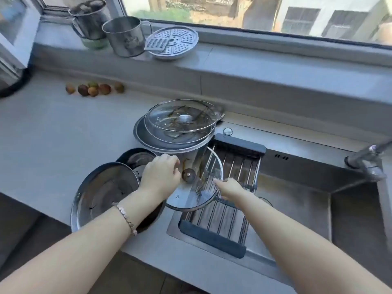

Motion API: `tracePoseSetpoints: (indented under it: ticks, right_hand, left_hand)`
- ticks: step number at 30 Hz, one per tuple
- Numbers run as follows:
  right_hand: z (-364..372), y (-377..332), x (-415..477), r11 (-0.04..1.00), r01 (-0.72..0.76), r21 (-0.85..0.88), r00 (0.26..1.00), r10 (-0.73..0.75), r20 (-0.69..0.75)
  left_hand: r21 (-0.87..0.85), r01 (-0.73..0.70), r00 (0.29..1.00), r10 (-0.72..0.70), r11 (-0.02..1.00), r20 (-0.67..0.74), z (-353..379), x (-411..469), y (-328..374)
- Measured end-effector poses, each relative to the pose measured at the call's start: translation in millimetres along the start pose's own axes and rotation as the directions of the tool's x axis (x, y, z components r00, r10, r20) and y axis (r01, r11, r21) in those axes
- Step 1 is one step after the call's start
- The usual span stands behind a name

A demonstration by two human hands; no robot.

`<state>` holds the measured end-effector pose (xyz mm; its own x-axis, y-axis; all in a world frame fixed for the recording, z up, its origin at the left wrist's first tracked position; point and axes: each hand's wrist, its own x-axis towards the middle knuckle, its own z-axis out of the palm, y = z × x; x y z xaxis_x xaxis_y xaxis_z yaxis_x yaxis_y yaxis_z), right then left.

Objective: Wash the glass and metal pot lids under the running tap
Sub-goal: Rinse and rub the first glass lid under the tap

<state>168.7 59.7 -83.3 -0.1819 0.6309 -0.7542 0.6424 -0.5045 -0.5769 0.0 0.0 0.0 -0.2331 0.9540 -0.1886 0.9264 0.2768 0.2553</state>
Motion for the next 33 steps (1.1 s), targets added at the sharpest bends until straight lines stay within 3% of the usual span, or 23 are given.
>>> tracePoseSetpoints:
  ticks: [3, 6, 14, 17, 19, 23, 29, 33]
  right_hand:
    - [14, 2, 18, 0.944, -0.100, 0.315, 0.995, 0.104, 0.002]
    - [17, 6, 22, 0.860, -0.080, 0.504, 0.996, 0.092, 0.001]
    - [-35, 51, -19, 0.901, -0.009, 0.433, 0.971, 0.112, -0.213]
    - [-72, 83, -46, 0.893, 0.018, 0.450, 0.934, 0.146, -0.327]
    - [-97, 100, -66, 0.884, 0.033, 0.466, 0.916, 0.159, -0.367]
    - [-138, 123, -107, 0.811, 0.115, 0.574, 0.919, 0.132, -0.371]
    - [-186, 166, -134, 0.775, 0.144, 0.615, 0.943, 0.081, -0.323]
    - [-224, 205, -126, 0.811, 0.116, 0.573, 0.936, 0.104, -0.336]
  left_hand:
    - [-0.024, -0.070, 0.998, 0.069, 0.997, -0.005, 7, 18, -8]
    - [-0.040, -0.139, 0.990, 0.139, 0.989, -0.010, 12, 32, -10]
    - [-0.252, -0.198, 0.975, 0.217, 0.947, 0.048, 17, 45, 1]
    - [-0.359, -0.134, 0.979, 0.180, 0.924, 0.097, 26, 44, 22]
    - [-0.389, -0.029, 0.971, 0.119, 0.921, 0.209, 36, 40, 42]
    - [-0.387, 0.201, 0.850, 0.037, 0.900, 0.526, 59, 23, 96]
    - [-0.686, 0.263, 0.939, -0.019, 0.679, 0.342, 79, -2, 171]
    - [-0.713, 0.216, 0.971, -0.071, 0.667, 0.228, 97, -20, 212]
